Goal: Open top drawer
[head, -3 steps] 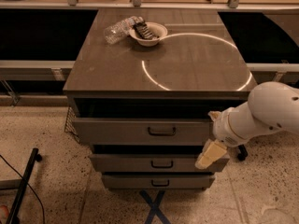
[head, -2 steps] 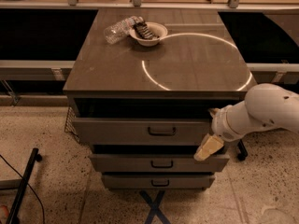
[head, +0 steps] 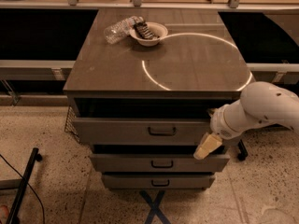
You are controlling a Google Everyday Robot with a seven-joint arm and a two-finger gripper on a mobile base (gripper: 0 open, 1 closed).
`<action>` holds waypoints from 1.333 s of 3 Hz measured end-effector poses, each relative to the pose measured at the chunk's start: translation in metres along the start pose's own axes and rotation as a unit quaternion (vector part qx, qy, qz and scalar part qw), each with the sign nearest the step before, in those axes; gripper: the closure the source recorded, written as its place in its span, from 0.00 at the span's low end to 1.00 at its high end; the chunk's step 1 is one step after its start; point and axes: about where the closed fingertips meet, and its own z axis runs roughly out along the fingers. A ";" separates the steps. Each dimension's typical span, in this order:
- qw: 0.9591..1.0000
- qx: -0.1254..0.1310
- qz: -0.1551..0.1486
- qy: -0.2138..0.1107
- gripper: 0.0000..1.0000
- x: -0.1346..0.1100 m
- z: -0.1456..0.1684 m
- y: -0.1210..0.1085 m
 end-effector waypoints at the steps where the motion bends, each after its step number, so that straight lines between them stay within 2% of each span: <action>1: 1.000 -0.019 -0.008 0.010 0.01 0.005 0.004 0.003; 2: 0.999 -0.032 -0.014 0.016 0.15 0.009 0.006 0.007; 3: 0.999 -0.033 -0.015 0.016 0.31 0.009 0.005 0.007; 4: 0.999 -0.033 -0.015 0.016 0.40 0.007 0.001 0.006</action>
Offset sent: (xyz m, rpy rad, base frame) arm -0.0097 -0.0058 -0.0134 -0.0266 0.0742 0.0669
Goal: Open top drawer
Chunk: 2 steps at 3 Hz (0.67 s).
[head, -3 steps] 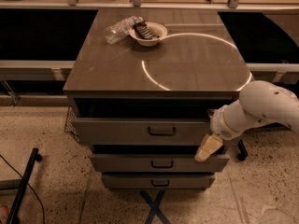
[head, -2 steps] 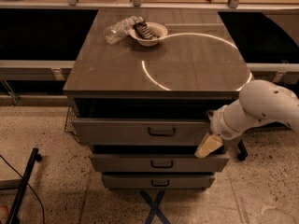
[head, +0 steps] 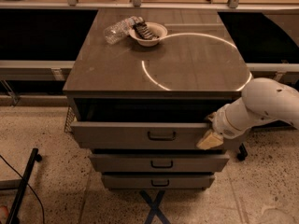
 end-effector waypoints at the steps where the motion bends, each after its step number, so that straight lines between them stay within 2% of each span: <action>1: 1.000 0.000 0.000 0.000 0.41 -0.002 -0.005 0.000; 2: 1.000 -0.009 -0.012 0.002 0.39 0.004 -0.012 0.006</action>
Offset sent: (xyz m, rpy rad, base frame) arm -0.0220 -0.0174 0.0150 -0.0108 0.0158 0.0648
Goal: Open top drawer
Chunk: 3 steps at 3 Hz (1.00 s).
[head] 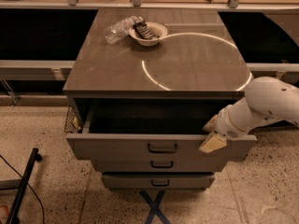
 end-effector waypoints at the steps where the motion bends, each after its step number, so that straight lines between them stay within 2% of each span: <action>1: 1.000 -0.006 -0.007 0.004 0.39 0.008 -0.008 0.006; 3: 1.000 -0.014 -0.014 0.012 0.40 0.020 -0.022 0.024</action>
Offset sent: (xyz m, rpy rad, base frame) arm -0.0297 -0.0193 0.0127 -0.0273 0.0146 0.0586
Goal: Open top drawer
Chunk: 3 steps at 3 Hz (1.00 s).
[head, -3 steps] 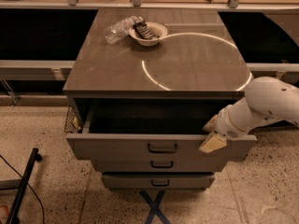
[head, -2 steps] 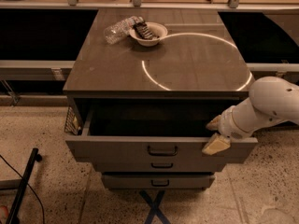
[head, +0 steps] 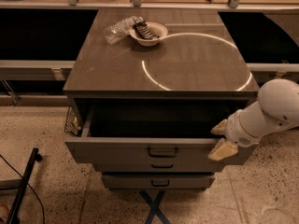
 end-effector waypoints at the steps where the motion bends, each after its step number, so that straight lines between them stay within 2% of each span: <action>1: 1.000 -0.006 0.005 0.004 0.46 0.006 -0.003 0.014; 2: 1.000 -0.018 0.009 0.007 0.43 0.009 -0.003 0.031; 3: 1.000 -0.022 0.010 0.008 0.44 0.009 -0.004 0.036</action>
Offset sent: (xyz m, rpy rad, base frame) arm -0.0527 0.0027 -0.0056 -0.0006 0.0752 -0.0048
